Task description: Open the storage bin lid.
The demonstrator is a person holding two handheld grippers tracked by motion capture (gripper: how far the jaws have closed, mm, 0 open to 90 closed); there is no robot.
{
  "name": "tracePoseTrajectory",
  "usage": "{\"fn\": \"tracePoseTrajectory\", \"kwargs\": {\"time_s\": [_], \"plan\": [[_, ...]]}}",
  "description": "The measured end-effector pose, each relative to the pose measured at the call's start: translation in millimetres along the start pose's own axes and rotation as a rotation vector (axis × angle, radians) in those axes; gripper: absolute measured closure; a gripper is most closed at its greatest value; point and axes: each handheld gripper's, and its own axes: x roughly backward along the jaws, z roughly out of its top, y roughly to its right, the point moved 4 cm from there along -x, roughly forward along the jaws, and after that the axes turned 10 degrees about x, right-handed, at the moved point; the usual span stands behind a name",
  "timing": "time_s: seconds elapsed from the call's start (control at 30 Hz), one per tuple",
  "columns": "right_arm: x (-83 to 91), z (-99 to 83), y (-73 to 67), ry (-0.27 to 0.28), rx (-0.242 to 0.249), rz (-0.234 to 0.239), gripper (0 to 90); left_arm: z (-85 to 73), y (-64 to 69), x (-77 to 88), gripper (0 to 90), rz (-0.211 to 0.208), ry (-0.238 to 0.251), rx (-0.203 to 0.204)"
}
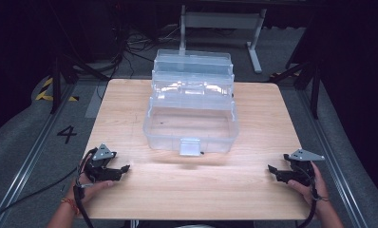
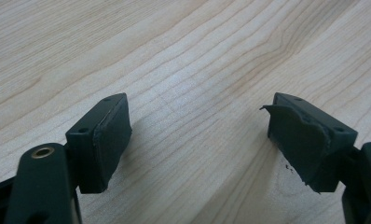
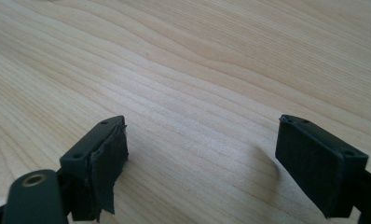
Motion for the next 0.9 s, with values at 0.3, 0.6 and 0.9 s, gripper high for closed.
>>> {"fn": "tracePoseTrajectory", "kwargs": {"time_s": [0.3,0.6,0.9], "plan": [[-1.3,-0.7,1.8,-0.015,-0.044,0.017,15.9,0.0,0.0,0.1,21.5,0.001,-0.003,-0.002],[-1.4,-0.6,1.7,-0.015,-0.051,0.015,15.0,-0.8,1.6,-0.2,19.7,-0.007,-0.007,0.014],[-1.6,-0.7,2.1,-0.018,-0.050,0.011,13.8,-0.7,1.4,-0.2,19.3,-0.009,-0.009,0.010]]}}
